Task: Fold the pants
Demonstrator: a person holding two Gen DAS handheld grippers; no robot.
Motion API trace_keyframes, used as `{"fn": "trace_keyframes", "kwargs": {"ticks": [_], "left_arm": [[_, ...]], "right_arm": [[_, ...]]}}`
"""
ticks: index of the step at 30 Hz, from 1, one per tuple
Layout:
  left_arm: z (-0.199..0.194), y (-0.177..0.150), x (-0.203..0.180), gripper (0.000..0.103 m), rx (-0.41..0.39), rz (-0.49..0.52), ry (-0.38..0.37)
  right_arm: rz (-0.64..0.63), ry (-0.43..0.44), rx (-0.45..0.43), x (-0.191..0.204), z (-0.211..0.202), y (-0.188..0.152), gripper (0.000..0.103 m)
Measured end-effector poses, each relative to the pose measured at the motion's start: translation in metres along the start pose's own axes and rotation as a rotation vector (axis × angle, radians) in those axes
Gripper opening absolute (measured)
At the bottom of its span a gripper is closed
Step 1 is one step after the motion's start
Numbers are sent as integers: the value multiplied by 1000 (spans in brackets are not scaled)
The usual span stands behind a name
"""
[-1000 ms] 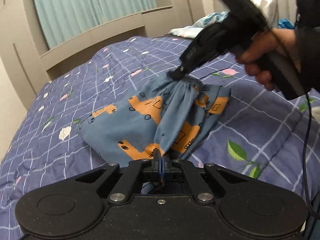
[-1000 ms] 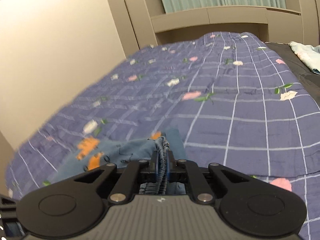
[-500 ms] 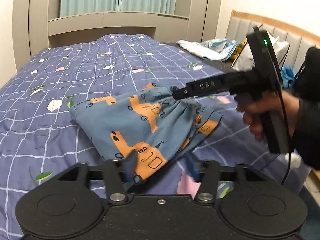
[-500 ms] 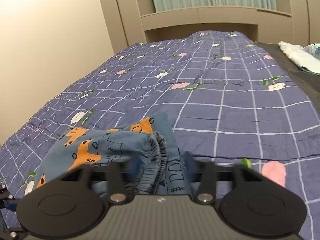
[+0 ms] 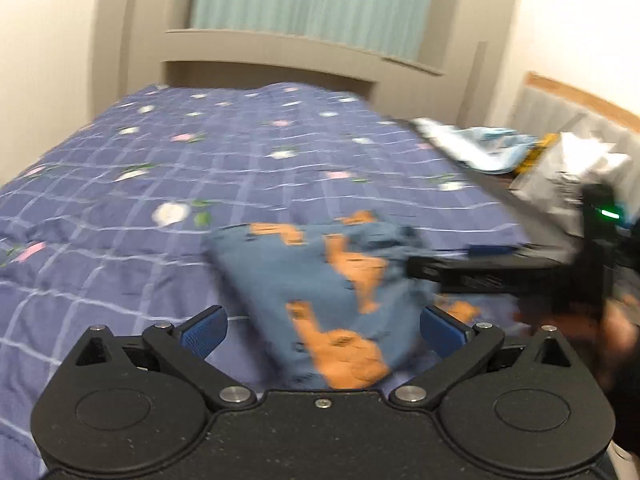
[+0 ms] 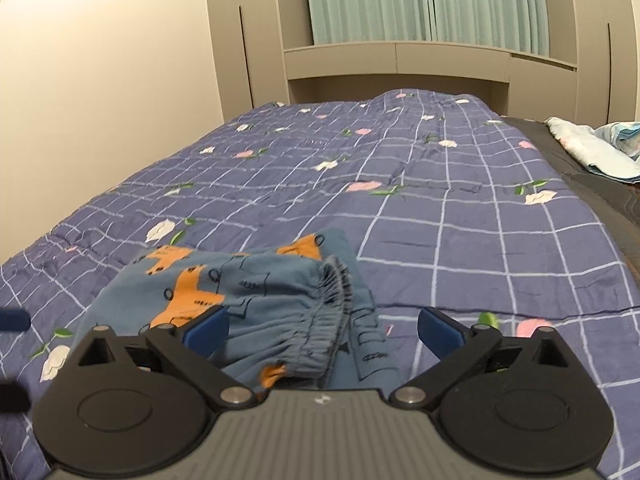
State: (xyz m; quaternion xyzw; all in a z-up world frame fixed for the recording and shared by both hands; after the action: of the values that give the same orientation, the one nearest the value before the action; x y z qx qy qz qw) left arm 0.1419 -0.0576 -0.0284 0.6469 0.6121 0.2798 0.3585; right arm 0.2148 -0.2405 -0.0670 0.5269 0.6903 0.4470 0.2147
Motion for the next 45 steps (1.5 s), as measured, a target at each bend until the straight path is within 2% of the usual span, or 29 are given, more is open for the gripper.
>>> {"fn": "trace_keyframes", "kwargs": {"ticks": [3, 7, 11, 22, 27, 31, 34, 37, 38, 39, 40, 42, 45], "left_arm": [[23, 1, 10, 102, 40, -19, 108], [46, -1, 20, 102, 90, -36, 169], [48, -7, 22, 102, 99, -72, 153], [38, -17, 20, 102, 102, -74, 91], [44, -1, 24, 102, 62, -96, 74], [66, 18, 26, 102, 47, -108, 84], [82, 29, 28, 102, 45, -124, 92], [95, 35, 33, 102, 54, -155, 110], [97, 37, 34, 102, 54, -170, 109], [99, 38, 36, 102, 53, -181, 108], [101, 38, 37, 102, 52, -188, 109], [106, 38, 36, 101, 54, -191, 122], [112, 40, 37, 100, 58, -203, 127]], "right_arm": [[-14, -8, 16, 4, 3, -6, 103], [-24, -32, 30, 4, 4, -14, 103], [-12, -45, 32, -1, -1, -24, 103], [-6, -113, -7, -6, -21, -36, 103], [31, 16, -66, -11, -31, -26, 103], [66, 143, -49, -17, -18, -12, 102], [76, 163, -35, -24, -3, -1, 91], [100, 163, -28, -33, 15, 11, 73], [107, 163, -25, -36, 20, 14, 59], [108, 163, -22, -38, 24, 17, 40], [104, 161, -15, -39, 28, 17, 36], [86, 144, -8, -40, 33, 19, 22], [48, 127, -12, -36, 34, 21, 16]]}}
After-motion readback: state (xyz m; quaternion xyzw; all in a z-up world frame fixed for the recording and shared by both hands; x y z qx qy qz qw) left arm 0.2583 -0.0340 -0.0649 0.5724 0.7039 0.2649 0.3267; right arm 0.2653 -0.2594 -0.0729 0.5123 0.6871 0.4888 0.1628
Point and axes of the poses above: each gripper's, at about its wrist camera, not at the fingertips, and z roughly the way its jaws point, x to its left, y to its top, the point moved 2 cm from there along z, roughly the way its jaws point, and after that the axes turned 7 degrees about y, right-handed, at the moved point
